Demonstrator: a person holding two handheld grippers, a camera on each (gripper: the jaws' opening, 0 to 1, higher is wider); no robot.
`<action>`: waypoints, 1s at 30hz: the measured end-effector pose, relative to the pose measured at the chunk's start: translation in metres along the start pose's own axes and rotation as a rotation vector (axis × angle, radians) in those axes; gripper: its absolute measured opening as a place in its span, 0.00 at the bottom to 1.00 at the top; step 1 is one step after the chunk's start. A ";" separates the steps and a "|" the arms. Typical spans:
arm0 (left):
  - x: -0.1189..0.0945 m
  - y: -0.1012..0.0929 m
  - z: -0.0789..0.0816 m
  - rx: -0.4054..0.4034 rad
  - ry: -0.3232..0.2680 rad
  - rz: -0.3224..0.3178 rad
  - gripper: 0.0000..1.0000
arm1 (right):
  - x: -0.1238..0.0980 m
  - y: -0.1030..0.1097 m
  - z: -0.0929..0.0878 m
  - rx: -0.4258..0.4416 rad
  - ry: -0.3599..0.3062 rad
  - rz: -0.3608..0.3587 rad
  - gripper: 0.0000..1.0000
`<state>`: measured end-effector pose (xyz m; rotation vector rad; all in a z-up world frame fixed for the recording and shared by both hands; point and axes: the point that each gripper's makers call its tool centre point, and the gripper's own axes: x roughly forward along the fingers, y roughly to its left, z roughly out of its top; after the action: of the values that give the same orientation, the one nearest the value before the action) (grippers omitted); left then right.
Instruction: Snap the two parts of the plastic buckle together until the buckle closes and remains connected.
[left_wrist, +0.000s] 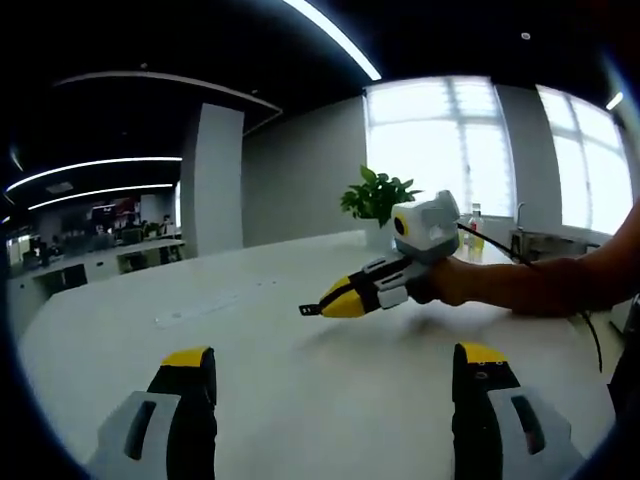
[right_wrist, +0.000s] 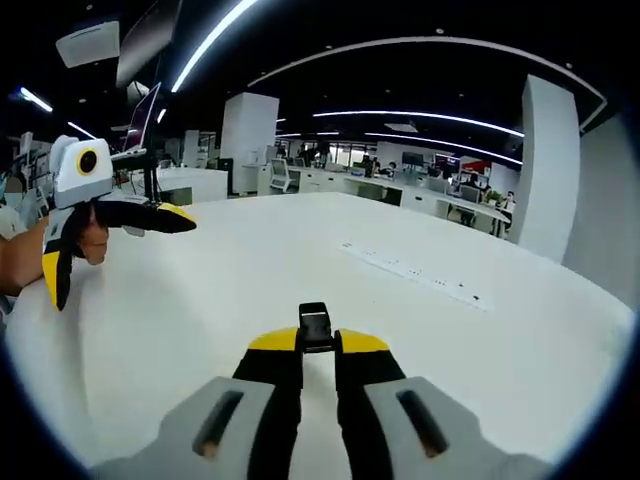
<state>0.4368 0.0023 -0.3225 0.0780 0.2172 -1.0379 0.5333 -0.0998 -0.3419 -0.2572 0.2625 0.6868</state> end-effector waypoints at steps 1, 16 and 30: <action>0.000 0.000 0.000 0.000 0.000 0.001 1.00 | 0.002 -0.001 -0.001 0.001 0.003 -0.002 0.09; 0.001 0.000 0.000 -0.002 0.004 -0.001 1.00 | 0.020 -0.016 0.001 0.008 0.014 -0.023 0.09; 0.002 -0.001 -0.001 0.005 0.013 -0.001 1.00 | 0.035 -0.035 -0.004 0.028 0.030 -0.055 0.09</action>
<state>0.4370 0.0004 -0.3240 0.0894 0.2259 -1.0396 0.5814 -0.1062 -0.3514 -0.2468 0.2922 0.6251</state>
